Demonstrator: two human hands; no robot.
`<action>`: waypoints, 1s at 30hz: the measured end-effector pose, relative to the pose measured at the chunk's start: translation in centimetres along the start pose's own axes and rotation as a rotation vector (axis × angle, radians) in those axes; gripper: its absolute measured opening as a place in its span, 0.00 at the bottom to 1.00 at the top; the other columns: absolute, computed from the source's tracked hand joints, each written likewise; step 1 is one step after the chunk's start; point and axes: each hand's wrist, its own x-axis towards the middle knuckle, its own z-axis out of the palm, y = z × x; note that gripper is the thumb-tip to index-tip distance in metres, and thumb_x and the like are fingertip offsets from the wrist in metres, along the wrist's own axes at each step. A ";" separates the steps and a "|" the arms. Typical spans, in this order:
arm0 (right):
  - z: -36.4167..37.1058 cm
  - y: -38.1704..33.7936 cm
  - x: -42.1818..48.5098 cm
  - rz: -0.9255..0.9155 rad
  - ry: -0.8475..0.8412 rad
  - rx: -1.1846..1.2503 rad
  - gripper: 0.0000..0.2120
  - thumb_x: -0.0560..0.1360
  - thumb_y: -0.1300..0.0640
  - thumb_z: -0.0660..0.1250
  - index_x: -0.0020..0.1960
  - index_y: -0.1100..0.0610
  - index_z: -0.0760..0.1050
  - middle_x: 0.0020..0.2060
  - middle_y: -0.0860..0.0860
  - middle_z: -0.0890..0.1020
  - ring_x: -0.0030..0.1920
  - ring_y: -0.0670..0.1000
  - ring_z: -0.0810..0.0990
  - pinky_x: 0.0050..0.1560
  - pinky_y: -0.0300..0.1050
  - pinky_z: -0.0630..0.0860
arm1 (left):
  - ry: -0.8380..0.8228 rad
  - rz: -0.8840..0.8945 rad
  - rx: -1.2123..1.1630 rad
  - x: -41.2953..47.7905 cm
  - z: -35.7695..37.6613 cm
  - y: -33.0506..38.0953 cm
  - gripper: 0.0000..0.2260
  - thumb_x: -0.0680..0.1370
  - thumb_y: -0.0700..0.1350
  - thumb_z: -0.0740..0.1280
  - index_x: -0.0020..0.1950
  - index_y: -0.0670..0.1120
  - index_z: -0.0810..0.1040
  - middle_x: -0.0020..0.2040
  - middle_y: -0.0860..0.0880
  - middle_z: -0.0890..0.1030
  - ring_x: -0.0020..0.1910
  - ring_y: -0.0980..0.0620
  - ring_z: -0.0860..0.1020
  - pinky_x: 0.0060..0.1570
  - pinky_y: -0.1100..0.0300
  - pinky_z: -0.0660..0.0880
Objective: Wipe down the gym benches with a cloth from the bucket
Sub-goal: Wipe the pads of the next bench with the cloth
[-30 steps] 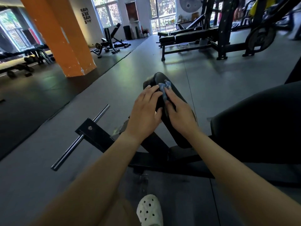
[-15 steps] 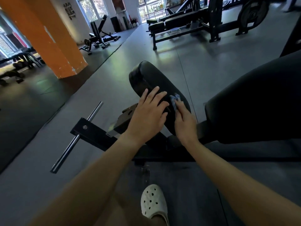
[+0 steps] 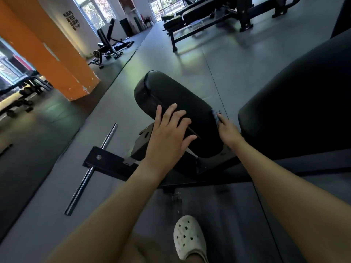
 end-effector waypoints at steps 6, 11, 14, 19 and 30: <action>1.4 -0.1 -1.9 0.062 0.071 0.155 0.22 0.86 0.56 0.50 0.80 0.49 0.63 0.77 0.52 0.66 0.76 0.56 0.66 0.74 0.51 0.63 | 0.009 -0.013 0.001 0.1 0.4 -0.1 0.18 0.79 0.57 0.71 0.62 0.47 0.78 0.67 0.46 0.76 0.78 0.43 0.64 0.80 0.38 0.50; 2.1 0.0 -6.4 -0.007 0.154 0.163 0.22 0.85 0.59 0.52 0.77 0.49 0.67 0.77 0.51 0.67 0.75 0.54 0.68 0.76 0.54 0.65 | 0.018 0.007 0.032 -0.1 0.5 -0.2 0.18 0.80 0.58 0.69 0.63 0.47 0.77 0.68 0.46 0.76 0.78 0.43 0.64 0.80 0.37 0.51; 3.1 -0.4 -9.6 -0.088 0.183 0.193 0.21 0.85 0.60 0.53 0.76 0.49 0.68 0.77 0.49 0.67 0.76 0.51 0.67 0.76 0.51 0.64 | 0.020 0.012 0.032 -0.1 0.4 -0.1 0.18 0.81 0.58 0.68 0.63 0.46 0.78 0.68 0.46 0.76 0.78 0.43 0.64 0.80 0.37 0.51; 4.6 -4.8 -11.0 -0.347 0.015 0.205 0.22 0.86 0.59 0.55 0.78 0.47 0.66 0.79 0.47 0.64 0.80 0.45 0.56 0.77 0.42 0.58 | 0.003 0.043 0.077 -0.3 0.0 -0.1 0.19 0.81 0.53 0.67 0.69 0.45 0.75 0.71 0.47 0.74 0.79 0.44 0.63 0.80 0.39 0.52; 4.3 -3.1 -9.8 -0.265 0.250 -0.063 0.19 0.86 0.52 0.51 0.76 0.47 0.66 0.67 0.51 0.77 0.64 0.52 0.78 0.62 0.48 0.74 | 0.067 -0.040 0.173 -1.1 -3.2 -3.5 0.19 0.84 0.52 0.58 0.74 0.49 0.73 0.80 0.48 0.66 0.82 0.42 0.57 0.79 0.38 0.53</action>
